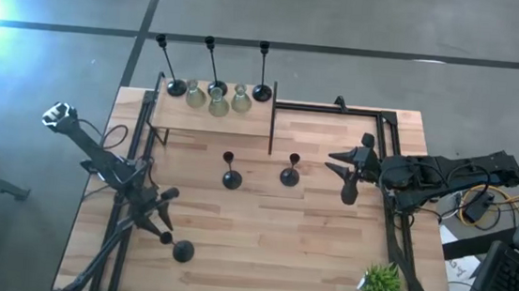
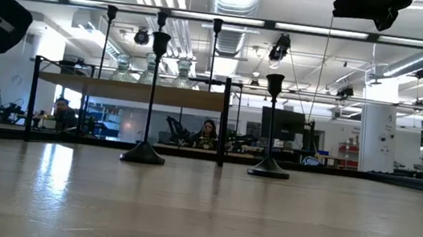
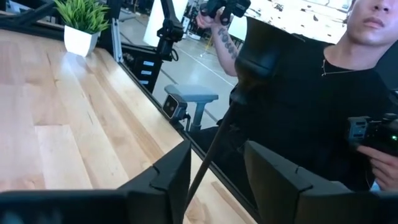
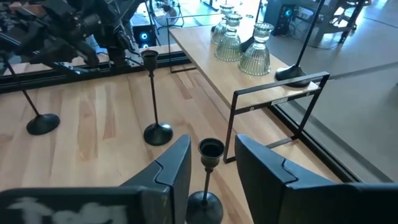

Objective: Pick & Place candle stick holders
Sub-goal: Put the medium black candle holder on the shelf

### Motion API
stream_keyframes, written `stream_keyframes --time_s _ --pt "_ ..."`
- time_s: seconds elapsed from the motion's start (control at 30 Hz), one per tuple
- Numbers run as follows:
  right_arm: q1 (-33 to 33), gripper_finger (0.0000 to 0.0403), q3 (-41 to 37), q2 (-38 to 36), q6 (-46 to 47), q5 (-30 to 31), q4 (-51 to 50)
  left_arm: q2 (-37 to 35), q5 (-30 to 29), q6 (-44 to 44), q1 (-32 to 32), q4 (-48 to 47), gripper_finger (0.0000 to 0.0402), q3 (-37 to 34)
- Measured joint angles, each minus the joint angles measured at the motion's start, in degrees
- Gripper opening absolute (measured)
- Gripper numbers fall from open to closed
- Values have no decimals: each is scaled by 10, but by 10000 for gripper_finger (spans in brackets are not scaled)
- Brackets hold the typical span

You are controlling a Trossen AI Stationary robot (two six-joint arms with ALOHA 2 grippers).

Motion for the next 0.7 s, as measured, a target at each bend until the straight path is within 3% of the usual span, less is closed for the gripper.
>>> stream_keyframes --time_s 0.7 --pt "0 121 0 0 -2 -1 3 151 27 -2 0 158 163 0"
